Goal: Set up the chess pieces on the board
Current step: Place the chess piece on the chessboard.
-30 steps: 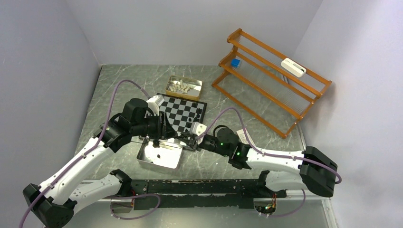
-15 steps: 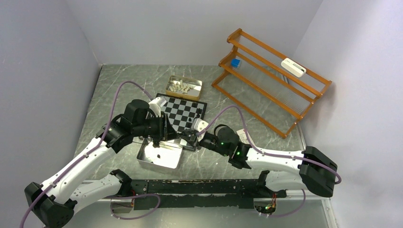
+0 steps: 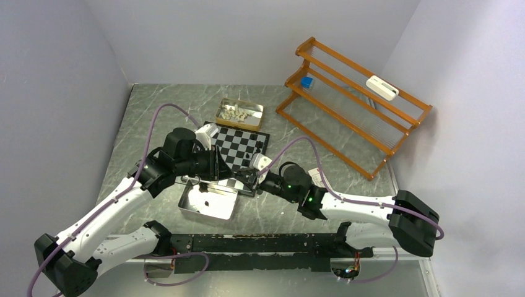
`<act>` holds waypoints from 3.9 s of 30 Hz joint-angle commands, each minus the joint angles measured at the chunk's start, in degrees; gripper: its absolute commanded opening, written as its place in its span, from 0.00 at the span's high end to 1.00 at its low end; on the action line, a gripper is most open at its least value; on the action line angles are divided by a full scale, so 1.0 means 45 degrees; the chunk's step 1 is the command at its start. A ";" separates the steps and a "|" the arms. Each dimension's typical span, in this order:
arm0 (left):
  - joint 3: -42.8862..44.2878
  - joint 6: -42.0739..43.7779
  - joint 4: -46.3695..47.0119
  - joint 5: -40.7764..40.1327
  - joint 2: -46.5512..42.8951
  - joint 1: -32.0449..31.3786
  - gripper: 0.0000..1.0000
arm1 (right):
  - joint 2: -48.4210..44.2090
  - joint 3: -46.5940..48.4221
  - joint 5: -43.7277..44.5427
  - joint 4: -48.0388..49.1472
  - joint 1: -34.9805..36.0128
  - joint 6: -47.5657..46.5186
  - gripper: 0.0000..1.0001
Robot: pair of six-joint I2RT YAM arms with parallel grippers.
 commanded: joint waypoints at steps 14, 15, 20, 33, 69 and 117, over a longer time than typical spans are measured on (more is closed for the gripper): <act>0.2321 0.1229 -0.1764 -0.1576 0.1809 0.0004 0.82 | -0.2233 -0.1176 0.0889 -0.0539 -0.0115 0.1006 0.24; 0.2561 0.1424 -0.1945 -0.1663 0.2082 -0.0003 0.82 | -0.2683 -0.1280 0.0908 -0.0892 -0.0119 0.1035 0.20; 0.4042 0.2248 -0.3171 -0.2934 0.3896 -0.0025 0.82 | -0.4972 -0.1198 0.1965 -0.3284 -0.0125 0.1765 0.00; 0.8924 0.3116 -0.5287 -0.5143 0.9689 -0.1605 0.84 | -0.8954 -0.1115 0.3899 -0.6902 -0.0124 0.2149 0.00; 1.2521 0.3282 -0.6328 -0.6920 1.5001 -0.2841 0.88 | -1.0453 -0.0959 0.4815 -0.8034 -0.0125 0.2266 0.00; 1.2761 0.3427 -0.6410 -0.7312 1.5984 -0.2857 0.80 | -1.0280 -0.0905 0.4695 -0.7878 -0.0120 0.2266 0.00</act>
